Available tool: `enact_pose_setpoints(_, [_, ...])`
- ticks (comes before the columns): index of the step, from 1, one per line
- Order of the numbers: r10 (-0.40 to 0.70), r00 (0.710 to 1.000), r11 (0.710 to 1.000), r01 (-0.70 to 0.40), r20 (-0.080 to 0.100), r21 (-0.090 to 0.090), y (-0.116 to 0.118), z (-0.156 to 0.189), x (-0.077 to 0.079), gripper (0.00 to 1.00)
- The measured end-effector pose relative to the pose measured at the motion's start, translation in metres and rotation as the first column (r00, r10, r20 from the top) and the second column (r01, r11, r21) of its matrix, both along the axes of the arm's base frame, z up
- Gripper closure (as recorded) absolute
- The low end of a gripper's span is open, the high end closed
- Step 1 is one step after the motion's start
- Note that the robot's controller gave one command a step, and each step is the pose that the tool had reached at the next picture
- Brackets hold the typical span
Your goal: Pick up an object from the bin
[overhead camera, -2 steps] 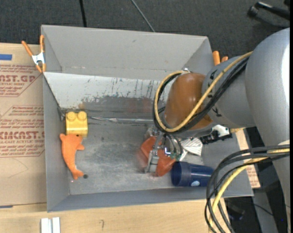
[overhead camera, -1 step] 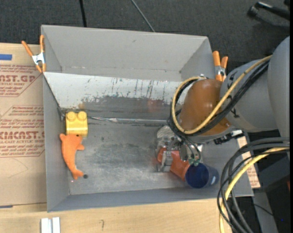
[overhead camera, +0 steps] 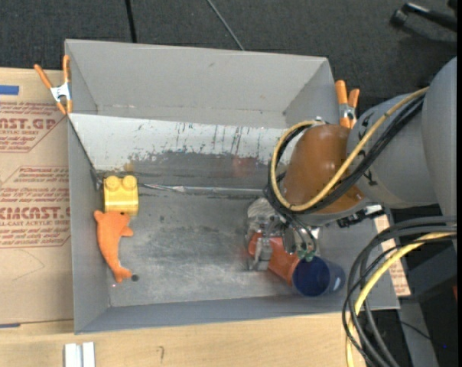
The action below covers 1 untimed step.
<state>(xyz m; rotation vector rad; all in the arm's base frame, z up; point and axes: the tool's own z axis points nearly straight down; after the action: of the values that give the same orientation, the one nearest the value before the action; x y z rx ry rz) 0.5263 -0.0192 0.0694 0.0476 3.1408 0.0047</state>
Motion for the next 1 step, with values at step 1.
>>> enact_pose_setpoints(1, [0.013, 1.0, 1.0, -0.013, 0.002, -0.001, -0.0439, 0.0172, -0.0133, 1.0])
